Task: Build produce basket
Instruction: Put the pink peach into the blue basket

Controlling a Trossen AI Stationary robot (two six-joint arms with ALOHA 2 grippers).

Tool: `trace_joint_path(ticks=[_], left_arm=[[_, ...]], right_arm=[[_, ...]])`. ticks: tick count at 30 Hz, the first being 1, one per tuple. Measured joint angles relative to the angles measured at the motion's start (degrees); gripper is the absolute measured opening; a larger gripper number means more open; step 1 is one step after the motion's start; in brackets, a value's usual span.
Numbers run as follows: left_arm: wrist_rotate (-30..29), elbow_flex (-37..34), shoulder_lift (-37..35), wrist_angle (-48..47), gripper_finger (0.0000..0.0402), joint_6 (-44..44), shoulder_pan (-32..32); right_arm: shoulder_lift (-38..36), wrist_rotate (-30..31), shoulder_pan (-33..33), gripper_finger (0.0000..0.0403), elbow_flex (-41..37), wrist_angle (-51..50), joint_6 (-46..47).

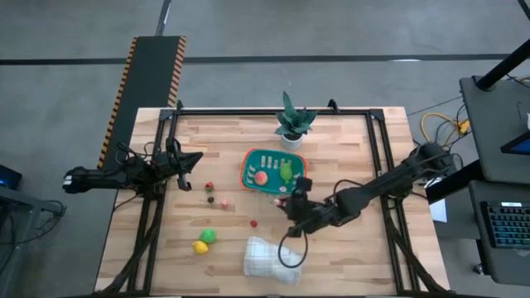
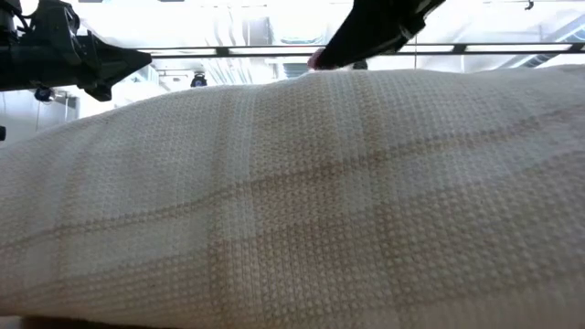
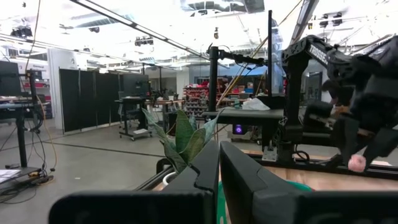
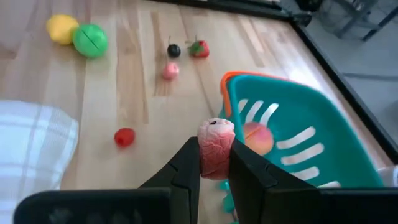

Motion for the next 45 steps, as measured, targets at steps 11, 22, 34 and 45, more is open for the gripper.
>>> trace_joint_path(ticks=[11, 22, 34, 45], left_arm=[[0.0, 0.0, 0.0, 0.0, 0.0, 0.0, 0.0], [0.0, 0.0, 0.0, -0.1, 0.0, 0.0, 0.0], [0.0, 0.0, 0.0, 0.0, 0.0, 0.0, 0.0], [0.0, 0.0, 0.0, -0.1, 0.0, 0.0, 0.0]], right_arm=[[-5.9, -12.4, 0.0, 0.0059, -0.7, 9.2, -12.5], [-7.7, -29.0, -0.2, 0.0059, -2.5, 21.9, -24.2], [-14.8, -30.0, 0.0, 0.0059, -2.7, 23.4, -29.4], [-16.7, -16.6, 1.2, 0.0059, -9.5, 44.7, -41.7]])
